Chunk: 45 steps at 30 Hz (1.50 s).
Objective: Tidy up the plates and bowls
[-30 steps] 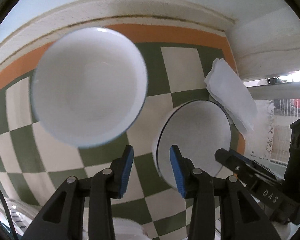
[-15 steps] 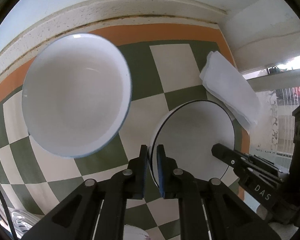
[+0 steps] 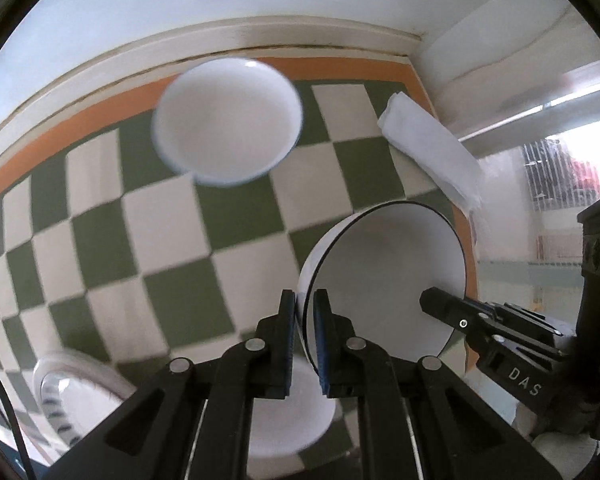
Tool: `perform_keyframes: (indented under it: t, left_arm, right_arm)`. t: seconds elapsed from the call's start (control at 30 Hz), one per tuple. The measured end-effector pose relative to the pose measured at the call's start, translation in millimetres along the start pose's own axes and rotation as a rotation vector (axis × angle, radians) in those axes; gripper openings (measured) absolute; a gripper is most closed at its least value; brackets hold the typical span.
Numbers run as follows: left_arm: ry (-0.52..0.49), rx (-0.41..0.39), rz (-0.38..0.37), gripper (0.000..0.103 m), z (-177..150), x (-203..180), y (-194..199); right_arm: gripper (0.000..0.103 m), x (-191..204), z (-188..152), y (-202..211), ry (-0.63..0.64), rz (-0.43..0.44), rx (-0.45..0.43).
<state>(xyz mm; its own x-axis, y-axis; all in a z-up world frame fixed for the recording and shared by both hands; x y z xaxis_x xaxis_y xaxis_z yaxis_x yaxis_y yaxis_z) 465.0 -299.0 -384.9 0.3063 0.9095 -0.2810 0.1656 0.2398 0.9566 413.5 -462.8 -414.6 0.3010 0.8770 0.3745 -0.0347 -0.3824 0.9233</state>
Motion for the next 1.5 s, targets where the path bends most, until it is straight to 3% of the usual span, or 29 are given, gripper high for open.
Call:
perform_keyframes:
  t: [0.23,0.47,0.7,1.1,1.5]
  left_arm:
    - [-0.001,-0.015,0.013,0.007,-51.8,19.4,18.7]
    - [0.045,0.027,0.013,0.007,-88.2,48.4,-2.0]
    - [0.058,0.07,0.054,0.007,-98.1,58.0,-30.1]
    - [0.033,0.104,0.124,0.007,-100.7,57.3,-50.4]
    - [0.039,0.102,0.127,0.007,-97.0,59.7,-51.3]
  right_arm:
    - [0.011,38.1,-61.6,-5.8,0.055,0.03,0.04]
    - [0.011,49.4,-93.2,-36.1,0.092,0.003,0.1]
    - [0.011,43.5,-93.8,-68.8,0.093,-0.029,0.145]
    - [0.012,41.9,-89.8,-85.0,0.078,-0.049,0.185]
    - [0.015,46.5,-90.1,-90.0,0.081,-0.056,0.222]
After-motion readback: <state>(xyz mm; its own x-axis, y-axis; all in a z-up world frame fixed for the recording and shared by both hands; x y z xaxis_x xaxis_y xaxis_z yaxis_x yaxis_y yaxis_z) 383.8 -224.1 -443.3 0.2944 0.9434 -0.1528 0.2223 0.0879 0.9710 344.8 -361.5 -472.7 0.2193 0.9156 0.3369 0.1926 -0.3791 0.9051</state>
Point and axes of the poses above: each gripper's, at about its wrist camera, not at the fingertips, and y roughly against the way its jaws point, x to its left, z to its top, the point moved 8 cm from there along -y, roughly the way its jaws point, and after that the axes turned 8 degrees about x, right-handed, at the moved point
